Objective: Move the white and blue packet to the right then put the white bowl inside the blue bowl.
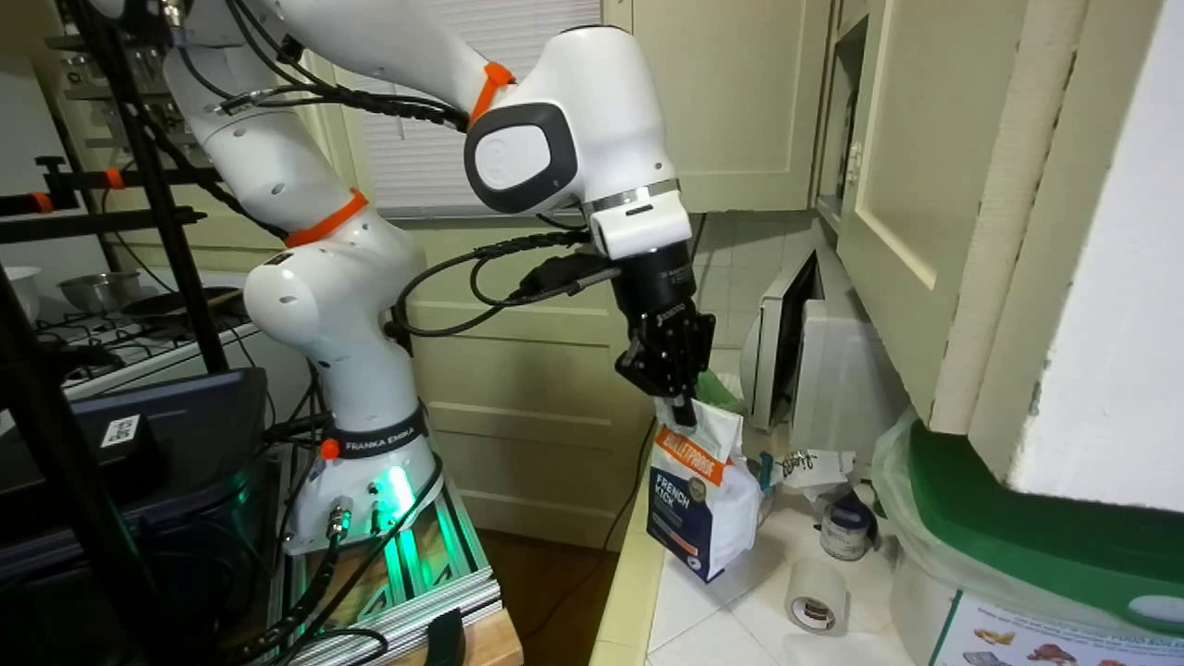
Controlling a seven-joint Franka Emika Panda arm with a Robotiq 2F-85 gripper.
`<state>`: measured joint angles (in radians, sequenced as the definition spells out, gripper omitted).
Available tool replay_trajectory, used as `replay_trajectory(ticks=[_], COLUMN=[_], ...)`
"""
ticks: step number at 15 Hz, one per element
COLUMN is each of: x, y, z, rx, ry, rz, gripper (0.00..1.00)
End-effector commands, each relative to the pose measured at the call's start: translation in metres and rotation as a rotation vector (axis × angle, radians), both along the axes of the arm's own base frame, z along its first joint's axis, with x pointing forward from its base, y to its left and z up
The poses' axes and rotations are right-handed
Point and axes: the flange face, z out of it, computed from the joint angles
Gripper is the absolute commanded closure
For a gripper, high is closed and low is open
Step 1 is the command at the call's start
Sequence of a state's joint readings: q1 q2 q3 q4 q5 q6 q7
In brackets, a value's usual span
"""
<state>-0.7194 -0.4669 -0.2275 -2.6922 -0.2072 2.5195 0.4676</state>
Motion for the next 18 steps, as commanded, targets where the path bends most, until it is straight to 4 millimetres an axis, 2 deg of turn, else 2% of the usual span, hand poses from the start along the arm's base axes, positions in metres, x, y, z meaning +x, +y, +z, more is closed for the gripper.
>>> replay_trajectory(ticks=[1,7,18], x=[0.006,0.017,0.028], y=[-0.019,-0.032,-0.028], z=[-0.012,-0.022,-0.042], rx=[-0.041,-0.122,-0.101], ry=[0.061,0.098,0.118], rz=[0.102,0.277,0.464], gripper=[0.99,0.99,0.99])
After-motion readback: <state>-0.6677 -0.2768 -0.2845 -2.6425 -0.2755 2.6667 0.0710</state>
